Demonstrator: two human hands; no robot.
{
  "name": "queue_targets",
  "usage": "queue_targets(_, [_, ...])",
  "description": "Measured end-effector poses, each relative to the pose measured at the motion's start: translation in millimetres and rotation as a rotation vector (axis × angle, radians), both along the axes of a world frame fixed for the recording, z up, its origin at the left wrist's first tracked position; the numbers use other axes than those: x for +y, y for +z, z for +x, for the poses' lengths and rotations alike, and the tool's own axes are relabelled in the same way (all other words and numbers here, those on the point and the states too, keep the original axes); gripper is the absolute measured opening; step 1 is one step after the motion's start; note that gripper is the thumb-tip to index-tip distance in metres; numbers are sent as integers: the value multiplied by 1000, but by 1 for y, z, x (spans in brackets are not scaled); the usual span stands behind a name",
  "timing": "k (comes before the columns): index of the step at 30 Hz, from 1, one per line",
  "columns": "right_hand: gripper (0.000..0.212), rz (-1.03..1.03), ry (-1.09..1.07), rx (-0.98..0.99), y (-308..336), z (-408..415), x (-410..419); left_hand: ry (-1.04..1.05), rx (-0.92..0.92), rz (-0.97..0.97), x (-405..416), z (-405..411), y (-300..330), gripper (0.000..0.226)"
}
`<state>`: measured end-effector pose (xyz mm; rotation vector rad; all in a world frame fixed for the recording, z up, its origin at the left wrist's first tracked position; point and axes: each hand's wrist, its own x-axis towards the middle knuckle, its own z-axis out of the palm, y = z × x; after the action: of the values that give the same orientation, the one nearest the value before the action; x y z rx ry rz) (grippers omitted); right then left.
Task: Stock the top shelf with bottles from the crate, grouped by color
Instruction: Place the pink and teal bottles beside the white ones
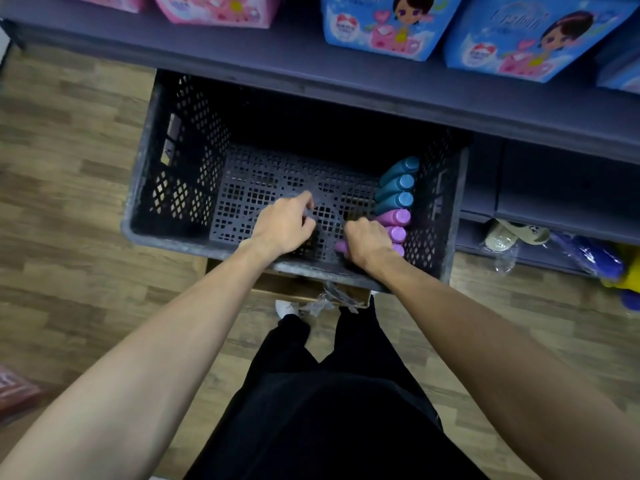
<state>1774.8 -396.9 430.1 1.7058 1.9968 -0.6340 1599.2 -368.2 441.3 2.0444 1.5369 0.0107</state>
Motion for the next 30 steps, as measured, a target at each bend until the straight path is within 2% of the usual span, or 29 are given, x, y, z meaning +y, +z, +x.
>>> queue_targets(5, [32, -35, -81, 136, -21, 17, 1, 31, -29, 55, 1, 3, 0, 19])
queue_targets(11, [33, 10, -261, 321, -10, 27, 28, -43, 48, 66, 12, 2, 13, 19])
queue_targets(21, [36, 286, -218, 391, 98, 35, 64, -152, 19, 208, 46, 11, 78, 20])
queue_targets(26, [33, 358, -262, 464, 166, 40, 68, -229, -43, 336, 68, 9, 126, 23])
queue_targets(30, [33, 504, -273, 563, 215, 42, 69, -296, -73, 453, 83, 10, 174, 18])
